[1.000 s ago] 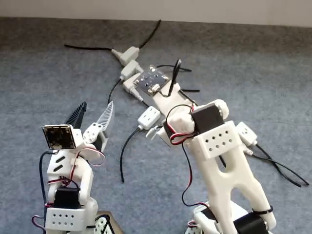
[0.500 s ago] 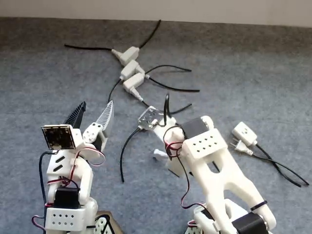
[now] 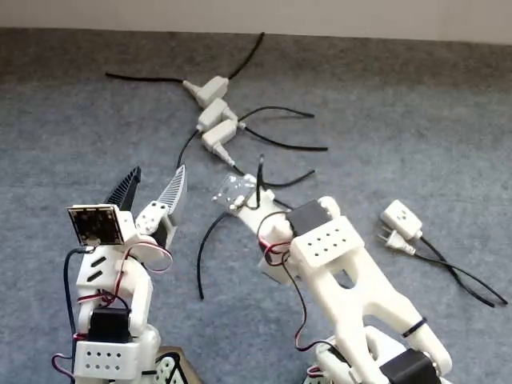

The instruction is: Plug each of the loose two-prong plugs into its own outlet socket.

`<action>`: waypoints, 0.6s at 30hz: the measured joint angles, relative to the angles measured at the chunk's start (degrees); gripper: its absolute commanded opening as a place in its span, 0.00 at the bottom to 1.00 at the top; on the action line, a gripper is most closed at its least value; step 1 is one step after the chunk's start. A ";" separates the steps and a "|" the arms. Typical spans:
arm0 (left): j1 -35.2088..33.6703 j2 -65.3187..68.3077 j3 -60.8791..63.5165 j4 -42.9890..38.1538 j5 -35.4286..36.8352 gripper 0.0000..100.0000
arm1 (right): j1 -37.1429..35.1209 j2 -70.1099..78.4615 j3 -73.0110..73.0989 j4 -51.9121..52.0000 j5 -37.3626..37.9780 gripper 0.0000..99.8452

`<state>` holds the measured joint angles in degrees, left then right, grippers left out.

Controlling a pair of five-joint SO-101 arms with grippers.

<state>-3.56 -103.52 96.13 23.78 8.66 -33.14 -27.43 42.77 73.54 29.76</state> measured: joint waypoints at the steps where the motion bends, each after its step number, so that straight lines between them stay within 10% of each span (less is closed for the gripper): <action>1: 0.00 0.00 0.00 0.00 0.00 0.27 | -0.62 0.00 0.70 -1.14 0.00 0.17; 18: 0.18 0.00 0.00 0.00 0.00 0.27 | 1.23 20.40 3.08 -17.49 0.35 0.17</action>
<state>-3.38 -103.52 96.13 23.78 8.66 -31.91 -7.03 45.85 56.04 30.11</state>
